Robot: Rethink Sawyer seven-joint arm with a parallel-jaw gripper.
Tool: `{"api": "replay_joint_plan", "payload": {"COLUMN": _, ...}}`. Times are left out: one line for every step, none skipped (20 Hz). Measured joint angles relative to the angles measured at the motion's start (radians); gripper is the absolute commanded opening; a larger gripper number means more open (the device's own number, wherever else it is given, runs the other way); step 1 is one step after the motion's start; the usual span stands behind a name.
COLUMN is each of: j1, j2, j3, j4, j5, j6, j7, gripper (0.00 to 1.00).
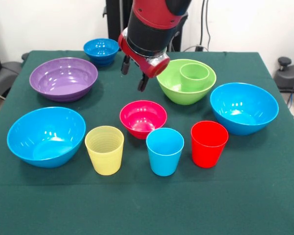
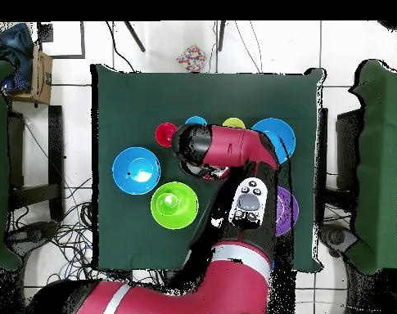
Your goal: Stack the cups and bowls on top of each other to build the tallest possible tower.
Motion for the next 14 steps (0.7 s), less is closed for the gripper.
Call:
{"api": "replay_joint_plan", "payload": {"j1": 0.0, "j2": 0.0, "j3": 0.002, "j4": 0.0, "j5": 0.0, "j6": 0.0, "j7": 0.0, "gripper": 1.0}}
{"api": "replay_joint_plan", "payload": {"j1": 0.0, "j2": 0.0, "j3": 0.006, "j4": 0.0, "j5": 0.0, "j6": 0.0, "j7": 0.0, "gripper": 1.0}}
{"api": "replay_joint_plan", "payload": {"j1": 0.0, "j2": 0.0, "j3": 0.008, "j4": 0.0, "j5": 0.0, "j6": 0.0, "j7": 0.0, "gripper": 1.0}}
{"api": "replay_joint_plan", "payload": {"j1": 0.0, "j2": 0.0, "j3": 0.009, "j4": 0.0, "j5": 0.0, "j6": 0.0, "j7": 0.0, "gripper": 1.0}}
{"api": "replay_joint_plan", "payload": {"j1": 0.0, "j2": 0.0, "j3": 0.011, "j4": 0.0, "j5": 0.0, "j6": 0.0, "j7": 0.0, "gripper": 1.0}}
{"api": "replay_joint_plan", "payload": {"j1": 0.0, "j2": 0.0, "j3": 0.012, "j4": 0.0, "j5": 0.0, "j6": 0.0, "j7": 0.0, "gripper": 1.0}}
{"api": "replay_joint_plan", "payload": {"j1": 0.0, "j2": 0.0, "j3": 0.013, "j4": 0.0, "j5": 0.0, "j6": 0.0, "j7": 0.0, "gripper": 1.0}}
{"api": "replay_joint_plan", "payload": {"j1": 0.0, "j2": 0.0, "j3": 0.015, "j4": 0.0, "j5": 0.0, "j6": 0.0, "j7": 0.0, "gripper": 1.0}}
{"api": "replay_joint_plan", "payload": {"j1": 0.0, "j2": 0.0, "j3": 0.016, "j4": 0.0, "j5": 0.0, "j6": -0.002, "j7": 0.0, "gripper": 1.0}}
{"api": "replay_joint_plan", "payload": {"j1": 0.0, "j2": 0.0, "j3": 0.019, "j4": 0.0, "j5": 0.0, "j6": -0.015, "j7": 0.0, "gripper": 1.0}}
{"api": "replay_joint_plan", "payload": {"j1": 0.0, "j2": 0.0, "j3": 0.02, "j4": 0.001, "j5": 0.0, "j6": -0.021, "j7": 0.0, "gripper": 1.0}}
{"api": "replay_joint_plan", "payload": {"j1": 0.0, "j2": 0.0, "j3": 0.021, "j4": 0.001, "j5": 0.0, "j6": -0.026, "j7": 0.0, "gripper": 1.0}}
{"api": "replay_joint_plan", "payload": {"j1": 0.0, "j2": 0.0, "j3": 0.023, "j4": 0.003, "j5": 0.0, "j6": -0.047, "j7": 0.0, "gripper": 1.0}}
{"api": "replay_joint_plan", "payload": {"j1": 0.0, "j2": 0.001, "j3": 0.025, "j4": 0.004, "j5": 0.0, "j6": -0.066, "j7": 0.0, "gripper": 1.0}}
